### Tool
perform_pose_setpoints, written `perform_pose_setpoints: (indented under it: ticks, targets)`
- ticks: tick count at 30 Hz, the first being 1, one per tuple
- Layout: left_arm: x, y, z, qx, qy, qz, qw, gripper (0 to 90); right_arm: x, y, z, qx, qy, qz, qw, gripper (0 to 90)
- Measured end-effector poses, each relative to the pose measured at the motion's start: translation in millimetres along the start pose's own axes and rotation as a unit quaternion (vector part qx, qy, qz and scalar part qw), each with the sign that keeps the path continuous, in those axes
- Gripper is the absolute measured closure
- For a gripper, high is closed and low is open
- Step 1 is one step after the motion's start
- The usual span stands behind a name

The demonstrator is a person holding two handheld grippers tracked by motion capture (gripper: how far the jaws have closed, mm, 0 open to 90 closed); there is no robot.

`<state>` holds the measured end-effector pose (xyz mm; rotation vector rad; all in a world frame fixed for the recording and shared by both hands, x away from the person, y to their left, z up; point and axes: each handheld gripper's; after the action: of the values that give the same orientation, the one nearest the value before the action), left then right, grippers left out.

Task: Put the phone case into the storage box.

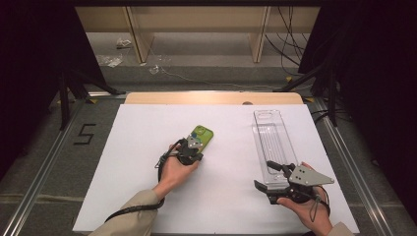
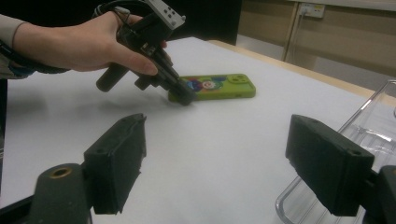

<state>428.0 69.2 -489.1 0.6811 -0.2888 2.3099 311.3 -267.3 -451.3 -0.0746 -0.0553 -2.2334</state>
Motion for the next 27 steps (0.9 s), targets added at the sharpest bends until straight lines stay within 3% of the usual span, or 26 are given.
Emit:
perform_pose_setpoints:
  ticks: [9, 14, 15, 16, 18, 19, 20, 21, 22, 27]
  targets:
    - [1.6, -4.3, 0.5, 0.003, -0.005, -0.005, 1.0, 89.2, 0.2, 0.3, 0.0, -0.002, 0.001, -0.001, 1.0, 21.4]
    - [7.0, -4.9, 5.3, 0.007, 0.003, -0.015, 0.9999, 78.8, 0.4, 0.2, 0.2, -0.002, 0.001, -0.001, 1.0, 21.3]
    - [8.5, -5.7, 7.9, 0.015, 0.008, -0.014, 0.9998, 73.0, 0.4, 0.2, 0.2, -0.002, 0.001, -0.001, 1.0, 21.3]
    - [9.2, -6.2, 9.5, 0.02, 0.012, -0.007, 0.9997, 61.9, 0.3, 0.2, 0.1, -0.002, 0.001, -0.001, 1.0, 21.3]
    - [10.2, -9.6, 14.1, 0.011, 0.008, 0.007, 0.9999, 50.5, 0.4, -0.1, 0.3, -0.001, 0.0, -0.001, 1.0, 21.3]
    - [10.0, -11.5, 15.6, 0.01, 0.007, 0.012, 0.9999, 33.6, 0.4, -0.2, 0.4, -0.001, 0.001, -0.001, 1.0, 21.3]
    - [9.0, -14.7, 17.8, 0.013, 0.006, 0.021, 0.9997, 33.6, 0.4, -0.2, 0.4, -0.001, 0.001, -0.001, 1.0, 21.3]
    - [8.2, -17.7, 19.8, 0.016, 0.004, 0.025, 0.9996, 19.1, 0.2, 0.1, 0.1, -0.001, 0.0, 0.0, 1.0, 21.3]
    - [7.4, -19.9, 21.2, 0.019, 0.002, 0.029, 0.9994, 12.9, 0.2, 0.2, 0.0, -0.002, 0.001, 0.0, 1.0, 21.2]
    - [1.1, -36.8, 31.5, 0.008, -0.025, 0.034, 0.9991, 0.0, 0.1, 0.2, 0.0, -0.002, 0.001, 0.001, 1.0, 21.2]
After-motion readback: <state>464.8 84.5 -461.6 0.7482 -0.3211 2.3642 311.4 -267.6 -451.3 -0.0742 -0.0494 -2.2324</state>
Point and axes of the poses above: each handheld gripper's, and its own axes: x roughly backward along the jaws, z roughly out of its top, y roughly to its right, and after that the axes turned 13 degrees about y, right-handed
